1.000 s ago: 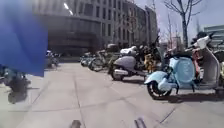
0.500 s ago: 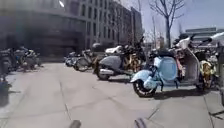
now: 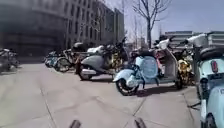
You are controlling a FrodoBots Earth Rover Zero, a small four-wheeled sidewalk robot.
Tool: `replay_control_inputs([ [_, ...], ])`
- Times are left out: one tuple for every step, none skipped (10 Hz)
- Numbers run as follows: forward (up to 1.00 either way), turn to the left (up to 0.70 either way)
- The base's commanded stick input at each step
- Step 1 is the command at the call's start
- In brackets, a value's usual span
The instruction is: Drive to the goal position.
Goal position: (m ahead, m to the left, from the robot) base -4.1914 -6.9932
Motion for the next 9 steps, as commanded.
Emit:
replay_control_inputs([
  [0.00,-1.00],
  [0.00,-1.00],
  [0.00,-1.00],
  [0.00,-1.00],
  [0.00,-1.00],
  [0.00,-1.00],
  [0.00,-1.00],
  [0.00,-1.00],
  [0.00,-1.00],
])
